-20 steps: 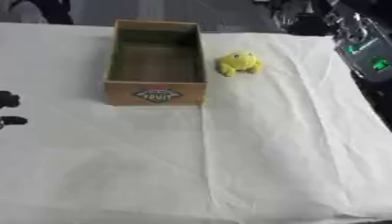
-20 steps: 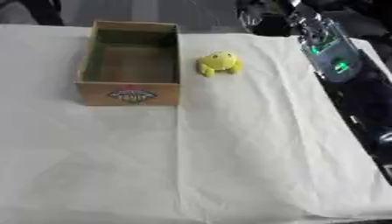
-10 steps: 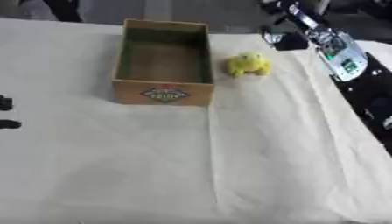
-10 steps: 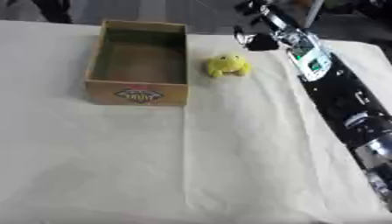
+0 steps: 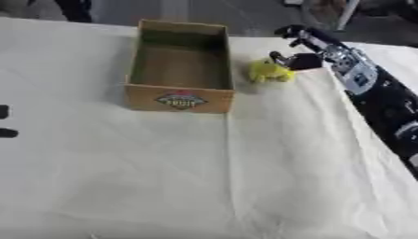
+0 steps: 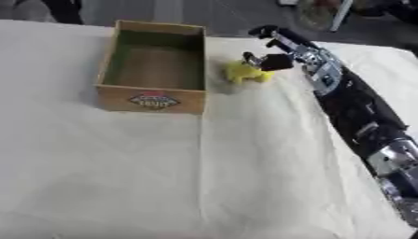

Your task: Pick up objects on the table and place them in the box.

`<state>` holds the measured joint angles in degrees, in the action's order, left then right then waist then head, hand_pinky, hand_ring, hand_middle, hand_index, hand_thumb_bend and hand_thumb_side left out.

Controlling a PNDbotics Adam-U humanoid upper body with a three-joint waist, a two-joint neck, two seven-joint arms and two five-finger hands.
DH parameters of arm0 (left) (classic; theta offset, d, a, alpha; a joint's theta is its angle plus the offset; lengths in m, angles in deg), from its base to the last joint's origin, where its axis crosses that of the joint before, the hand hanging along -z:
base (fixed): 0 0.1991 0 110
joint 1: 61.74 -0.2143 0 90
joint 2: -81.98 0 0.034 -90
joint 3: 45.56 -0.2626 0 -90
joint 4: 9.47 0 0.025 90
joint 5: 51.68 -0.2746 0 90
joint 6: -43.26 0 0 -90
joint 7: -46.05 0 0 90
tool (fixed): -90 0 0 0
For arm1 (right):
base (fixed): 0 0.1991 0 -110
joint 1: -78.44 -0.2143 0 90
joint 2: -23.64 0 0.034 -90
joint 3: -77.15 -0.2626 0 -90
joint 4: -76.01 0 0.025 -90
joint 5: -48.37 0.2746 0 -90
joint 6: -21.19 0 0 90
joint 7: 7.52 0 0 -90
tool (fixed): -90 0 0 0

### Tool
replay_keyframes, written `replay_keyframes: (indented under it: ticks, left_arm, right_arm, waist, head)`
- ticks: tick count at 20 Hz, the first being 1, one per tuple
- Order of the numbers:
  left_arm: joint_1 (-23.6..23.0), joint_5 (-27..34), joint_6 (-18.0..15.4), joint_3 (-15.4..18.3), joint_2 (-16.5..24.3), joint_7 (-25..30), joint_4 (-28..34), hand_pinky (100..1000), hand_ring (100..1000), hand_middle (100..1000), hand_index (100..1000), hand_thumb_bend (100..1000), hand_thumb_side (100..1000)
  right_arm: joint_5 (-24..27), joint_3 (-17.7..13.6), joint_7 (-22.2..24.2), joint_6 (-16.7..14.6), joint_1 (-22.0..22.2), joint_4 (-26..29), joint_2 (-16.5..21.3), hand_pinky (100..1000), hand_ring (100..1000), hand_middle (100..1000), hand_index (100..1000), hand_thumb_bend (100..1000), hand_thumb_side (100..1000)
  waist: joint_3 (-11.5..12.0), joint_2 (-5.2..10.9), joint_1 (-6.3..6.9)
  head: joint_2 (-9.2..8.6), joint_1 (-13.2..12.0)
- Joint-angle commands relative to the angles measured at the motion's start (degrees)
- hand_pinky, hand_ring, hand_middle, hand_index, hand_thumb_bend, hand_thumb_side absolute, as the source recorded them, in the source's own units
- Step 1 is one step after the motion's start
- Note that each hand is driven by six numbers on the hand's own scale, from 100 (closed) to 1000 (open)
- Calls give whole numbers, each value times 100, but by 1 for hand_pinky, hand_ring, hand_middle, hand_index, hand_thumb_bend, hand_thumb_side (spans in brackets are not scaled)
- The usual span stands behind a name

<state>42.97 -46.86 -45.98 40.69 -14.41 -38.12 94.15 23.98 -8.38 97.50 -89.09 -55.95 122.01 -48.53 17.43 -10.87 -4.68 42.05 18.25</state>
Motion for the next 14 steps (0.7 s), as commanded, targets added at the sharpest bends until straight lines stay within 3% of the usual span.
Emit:
replay_keyframes:
  ticks: [1, 14]
  left_arm:
    - [78, 37, -13, -5, 107, 28, 132, 622, 813, 584, 710, 252, 609]
    - [83, 26, -20, 0, 81, 37, 159, 624, 814, 585, 710, 249, 612]
  right_arm:
    - [-133, -72, 87, -14, -100, -27, 130, 841, 943, 922, 941, 270, 480]
    - [-592, -85, -269, 24, 5, -231, 51, 840, 942, 909, 940, 297, 423]
  waist:
    - [23, 77, 40]
    - [174, -12, 90]
  head:
    - [-80, 30]
    - [-187, 97]
